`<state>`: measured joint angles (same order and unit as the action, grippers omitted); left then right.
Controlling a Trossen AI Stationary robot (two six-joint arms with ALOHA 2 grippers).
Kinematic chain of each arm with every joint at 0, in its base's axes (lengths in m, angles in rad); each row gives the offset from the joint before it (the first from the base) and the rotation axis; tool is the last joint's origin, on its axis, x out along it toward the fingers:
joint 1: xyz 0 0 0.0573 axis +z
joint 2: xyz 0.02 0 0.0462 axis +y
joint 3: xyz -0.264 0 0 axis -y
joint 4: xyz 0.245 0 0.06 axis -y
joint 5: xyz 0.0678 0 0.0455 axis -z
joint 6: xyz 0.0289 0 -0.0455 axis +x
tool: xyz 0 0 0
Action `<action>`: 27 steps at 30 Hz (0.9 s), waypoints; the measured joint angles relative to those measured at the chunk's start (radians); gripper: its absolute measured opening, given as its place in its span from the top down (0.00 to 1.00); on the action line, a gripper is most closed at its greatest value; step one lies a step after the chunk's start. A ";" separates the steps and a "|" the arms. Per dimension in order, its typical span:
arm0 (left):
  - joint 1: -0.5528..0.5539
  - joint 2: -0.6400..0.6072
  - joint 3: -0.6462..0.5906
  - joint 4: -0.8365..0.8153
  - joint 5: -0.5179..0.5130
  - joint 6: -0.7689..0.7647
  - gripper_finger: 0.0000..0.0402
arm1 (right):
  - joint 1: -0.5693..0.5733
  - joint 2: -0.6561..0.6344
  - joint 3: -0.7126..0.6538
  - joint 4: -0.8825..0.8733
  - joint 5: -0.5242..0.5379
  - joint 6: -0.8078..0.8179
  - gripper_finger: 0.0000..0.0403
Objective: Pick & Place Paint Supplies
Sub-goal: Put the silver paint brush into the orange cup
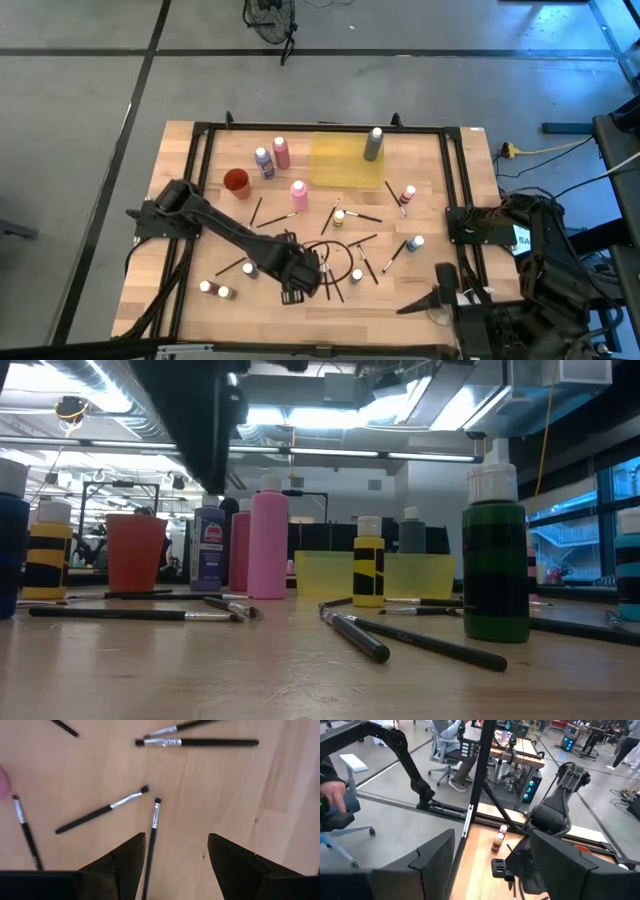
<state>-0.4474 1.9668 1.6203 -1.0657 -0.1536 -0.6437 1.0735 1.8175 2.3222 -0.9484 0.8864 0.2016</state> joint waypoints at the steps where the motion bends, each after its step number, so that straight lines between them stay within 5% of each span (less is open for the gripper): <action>1: -0.003 0.012 0.000 0.000 0.000 0.000 0.47 | 0.003 0.000 0.000 -0.006 0.001 0.000 0.35; 7: 0.005 0.079 0.000 0.005 0.098 0.033 0.51 | 0.007 0.000 0.000 -0.058 0.001 0.022 0.35; 21: 0.079 0.111 -0.028 0.076 0.105 0.206 0.57 | 0.007 -0.006 0.000 -0.145 0.003 0.092 0.38; 27: 0.125 0.111 -0.028 0.074 0.187 0.250 0.57 | 0.007 -0.015 0.000 -0.174 0.012 0.107 0.41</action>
<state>-0.3222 2.0781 1.5921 -0.9916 0.0333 -0.3941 1.0805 1.8030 2.3222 -1.1226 0.8987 0.3089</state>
